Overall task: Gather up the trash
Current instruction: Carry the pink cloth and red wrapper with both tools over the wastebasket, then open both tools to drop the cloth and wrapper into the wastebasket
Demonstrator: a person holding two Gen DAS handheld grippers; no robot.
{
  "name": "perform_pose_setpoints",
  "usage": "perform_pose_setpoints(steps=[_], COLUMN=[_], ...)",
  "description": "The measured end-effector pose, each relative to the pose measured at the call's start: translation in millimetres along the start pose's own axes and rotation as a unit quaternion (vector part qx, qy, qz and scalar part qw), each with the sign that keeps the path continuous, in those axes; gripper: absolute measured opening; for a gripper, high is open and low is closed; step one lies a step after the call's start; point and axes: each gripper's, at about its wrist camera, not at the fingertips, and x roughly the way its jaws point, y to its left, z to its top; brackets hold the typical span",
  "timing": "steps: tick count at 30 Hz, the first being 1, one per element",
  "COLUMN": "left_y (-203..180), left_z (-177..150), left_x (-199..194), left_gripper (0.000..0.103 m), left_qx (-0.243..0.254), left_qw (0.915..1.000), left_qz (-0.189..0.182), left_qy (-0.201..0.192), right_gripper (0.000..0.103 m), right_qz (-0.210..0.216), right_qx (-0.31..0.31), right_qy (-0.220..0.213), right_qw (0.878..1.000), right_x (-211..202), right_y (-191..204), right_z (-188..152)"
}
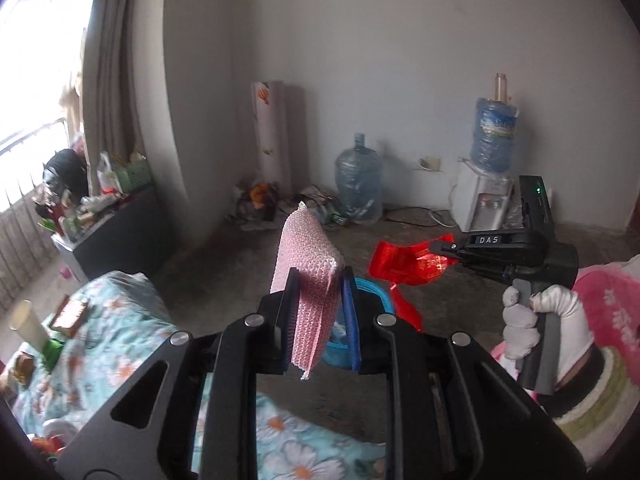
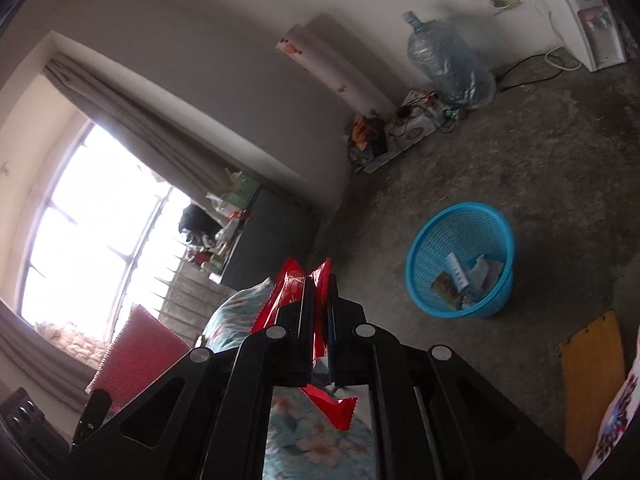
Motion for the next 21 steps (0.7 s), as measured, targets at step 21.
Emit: perform_pose_setpoints(steps=[21], left_y=[-18.3], left_z=[19.2], left_x=[341.2], left_gripper=[0.054], left_qx=[-0.109], left_qw=[0.9668], left_qz=[-0.114], left_qy=[0.201], right_gripper=[0.016], right_qz=[-0.158], right_qx=[0.055], right_qy=[0.051], right_qw=[0.985], right_x=[174.8], right_y=[-130.2], right_z=[65.9])
